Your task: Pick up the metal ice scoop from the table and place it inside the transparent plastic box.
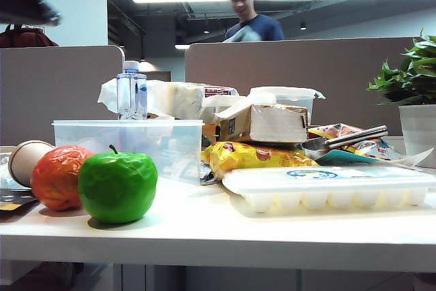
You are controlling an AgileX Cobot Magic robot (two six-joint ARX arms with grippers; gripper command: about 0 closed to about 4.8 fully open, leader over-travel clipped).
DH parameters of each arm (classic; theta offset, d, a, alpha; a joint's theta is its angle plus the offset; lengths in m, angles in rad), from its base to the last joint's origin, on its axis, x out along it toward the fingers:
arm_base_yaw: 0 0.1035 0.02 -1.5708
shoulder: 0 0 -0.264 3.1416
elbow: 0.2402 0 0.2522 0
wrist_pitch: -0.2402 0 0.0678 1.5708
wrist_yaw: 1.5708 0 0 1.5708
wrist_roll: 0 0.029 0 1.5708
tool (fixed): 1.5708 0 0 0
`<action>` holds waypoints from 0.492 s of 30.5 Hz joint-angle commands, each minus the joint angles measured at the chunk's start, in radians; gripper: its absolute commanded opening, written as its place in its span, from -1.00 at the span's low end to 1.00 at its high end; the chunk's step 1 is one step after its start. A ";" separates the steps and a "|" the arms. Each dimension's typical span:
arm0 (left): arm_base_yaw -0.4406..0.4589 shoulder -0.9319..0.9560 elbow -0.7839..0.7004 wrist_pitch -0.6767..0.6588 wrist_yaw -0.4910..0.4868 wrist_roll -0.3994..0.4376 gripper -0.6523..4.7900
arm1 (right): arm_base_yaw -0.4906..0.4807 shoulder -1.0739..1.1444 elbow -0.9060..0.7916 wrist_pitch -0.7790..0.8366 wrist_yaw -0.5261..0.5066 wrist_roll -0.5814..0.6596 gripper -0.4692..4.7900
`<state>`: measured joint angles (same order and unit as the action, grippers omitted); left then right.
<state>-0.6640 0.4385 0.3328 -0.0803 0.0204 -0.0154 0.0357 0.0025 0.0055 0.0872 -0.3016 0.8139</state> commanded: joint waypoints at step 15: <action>-0.072 0.113 0.121 -0.055 0.005 0.004 -0.78 | 0.000 0.019 0.031 0.070 0.256 0.500 0.51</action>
<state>-0.7387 0.5266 0.4252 -0.1303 0.0235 -0.0154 0.0364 0.0105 0.0231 0.1169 -0.0872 1.3045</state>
